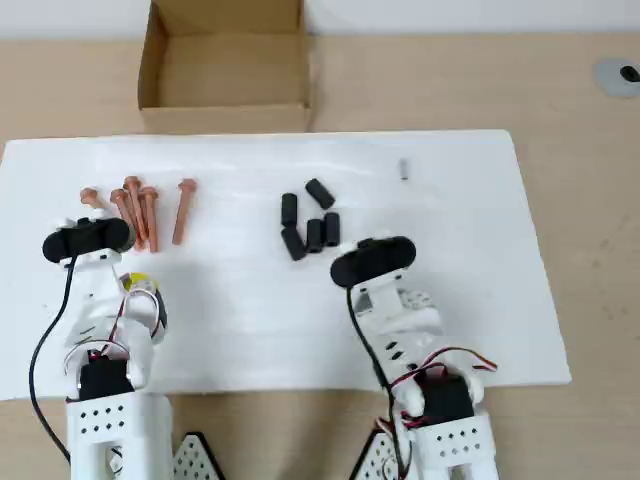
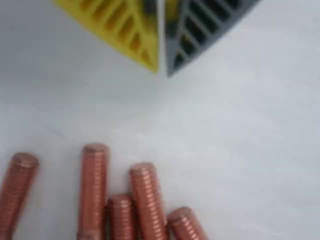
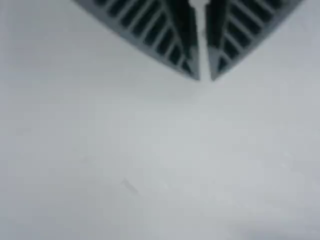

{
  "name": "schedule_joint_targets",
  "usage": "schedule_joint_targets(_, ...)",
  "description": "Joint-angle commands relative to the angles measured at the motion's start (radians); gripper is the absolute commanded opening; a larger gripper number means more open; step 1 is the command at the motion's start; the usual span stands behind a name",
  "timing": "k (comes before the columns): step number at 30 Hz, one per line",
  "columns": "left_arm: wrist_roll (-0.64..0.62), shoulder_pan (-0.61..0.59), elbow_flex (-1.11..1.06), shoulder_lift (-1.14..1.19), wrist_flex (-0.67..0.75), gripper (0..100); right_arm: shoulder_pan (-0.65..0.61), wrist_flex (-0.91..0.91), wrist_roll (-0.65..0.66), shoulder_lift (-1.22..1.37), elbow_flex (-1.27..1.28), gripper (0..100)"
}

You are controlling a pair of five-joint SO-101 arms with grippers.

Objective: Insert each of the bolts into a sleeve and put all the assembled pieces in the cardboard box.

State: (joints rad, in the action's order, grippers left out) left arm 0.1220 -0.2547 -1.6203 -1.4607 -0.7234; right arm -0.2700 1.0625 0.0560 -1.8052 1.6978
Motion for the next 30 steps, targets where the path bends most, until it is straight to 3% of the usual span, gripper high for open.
schedule_joint_targets(1, 0.003, -0.015, 0.008, -0.012, 0.008, 1, 0.015, 0.002, 0.009, -0.116, -0.008, 1.0)
schedule_joint_targets(24, 0.005, -0.015, 0.008, -0.012, 0.002, 1, 0.012, 0.002, 0.005, -0.116, -0.008, 1.0)
schedule_joint_targets(30, 0.084, -0.023, 0.071, -0.004, -0.066, 1, 0.012, 0.005, 0.003, -0.116, -0.008, 1.0)
